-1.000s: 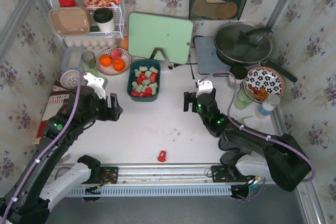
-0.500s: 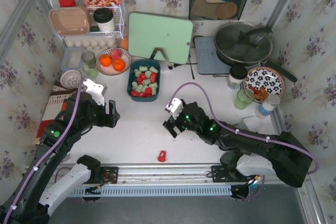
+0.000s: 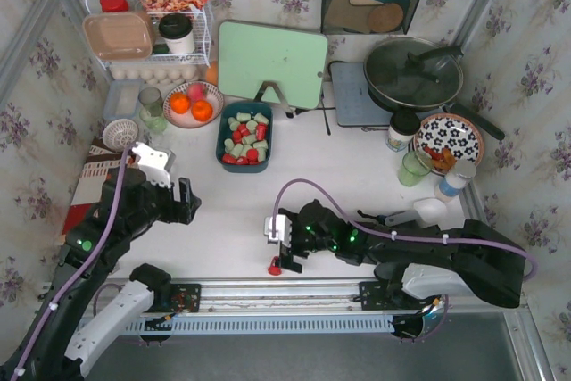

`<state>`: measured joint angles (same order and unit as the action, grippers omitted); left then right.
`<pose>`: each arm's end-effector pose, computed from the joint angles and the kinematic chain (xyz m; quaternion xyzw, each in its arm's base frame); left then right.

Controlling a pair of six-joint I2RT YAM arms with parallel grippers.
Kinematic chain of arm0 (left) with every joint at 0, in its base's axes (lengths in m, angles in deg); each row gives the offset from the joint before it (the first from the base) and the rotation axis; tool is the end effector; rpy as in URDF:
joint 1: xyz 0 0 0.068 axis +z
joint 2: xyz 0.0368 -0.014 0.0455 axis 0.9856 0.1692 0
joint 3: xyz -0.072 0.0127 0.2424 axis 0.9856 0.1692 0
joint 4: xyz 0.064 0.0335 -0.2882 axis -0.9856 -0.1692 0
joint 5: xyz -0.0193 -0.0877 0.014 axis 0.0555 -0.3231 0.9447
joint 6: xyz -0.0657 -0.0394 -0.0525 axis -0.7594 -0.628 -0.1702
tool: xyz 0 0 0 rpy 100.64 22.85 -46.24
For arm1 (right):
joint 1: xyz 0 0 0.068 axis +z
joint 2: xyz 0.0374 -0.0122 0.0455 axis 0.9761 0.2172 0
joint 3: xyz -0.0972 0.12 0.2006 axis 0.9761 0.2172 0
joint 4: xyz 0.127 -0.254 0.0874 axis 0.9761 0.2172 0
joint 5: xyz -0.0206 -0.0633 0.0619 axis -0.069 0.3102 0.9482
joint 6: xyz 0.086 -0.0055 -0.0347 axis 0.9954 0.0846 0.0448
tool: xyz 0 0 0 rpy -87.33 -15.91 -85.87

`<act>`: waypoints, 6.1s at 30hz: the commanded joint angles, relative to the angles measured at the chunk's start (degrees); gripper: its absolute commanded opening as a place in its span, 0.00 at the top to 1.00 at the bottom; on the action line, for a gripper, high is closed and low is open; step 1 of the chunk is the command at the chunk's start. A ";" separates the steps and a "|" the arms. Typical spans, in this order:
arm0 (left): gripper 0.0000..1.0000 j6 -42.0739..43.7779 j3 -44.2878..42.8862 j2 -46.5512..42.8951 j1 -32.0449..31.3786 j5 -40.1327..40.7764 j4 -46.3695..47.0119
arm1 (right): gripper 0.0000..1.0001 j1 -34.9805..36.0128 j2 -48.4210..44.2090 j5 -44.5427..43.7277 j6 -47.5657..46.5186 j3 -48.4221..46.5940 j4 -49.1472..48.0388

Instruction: Mix the coffee capsules in the storage basket

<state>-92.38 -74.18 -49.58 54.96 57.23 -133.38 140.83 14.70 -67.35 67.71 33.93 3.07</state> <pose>0.1885 -0.0915 0.3178 0.1280 0.8509 -0.1612 0.4833 0.1222 0.2906 0.1088 -0.6245 0.6122 0.2784 0.3972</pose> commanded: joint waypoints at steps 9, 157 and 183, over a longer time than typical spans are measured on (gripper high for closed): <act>0.22 0.73 0.21 0.53 0.44 -0.26 1.48 | 0.00 4.21 4.58 2.33 -0.30 2.15 -5.65; 0.12 -4.44 -2.38 11.62 13.84 -11.77 1.63 | 0.00 -42.14 -7.91 -58.44 18.85 23.08 -56.45; 0.01 -7.07 -3.25 17.70 20.70 -18.01 1.91 | 0.00 -45.68 19.51 -54.99 10.88 19.98 -84.35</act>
<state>-98.58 -76.81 -32.34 75.05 41.78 -132.27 94.34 32.34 -123.50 83.01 53.60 -69.21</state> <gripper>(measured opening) 0.991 1.000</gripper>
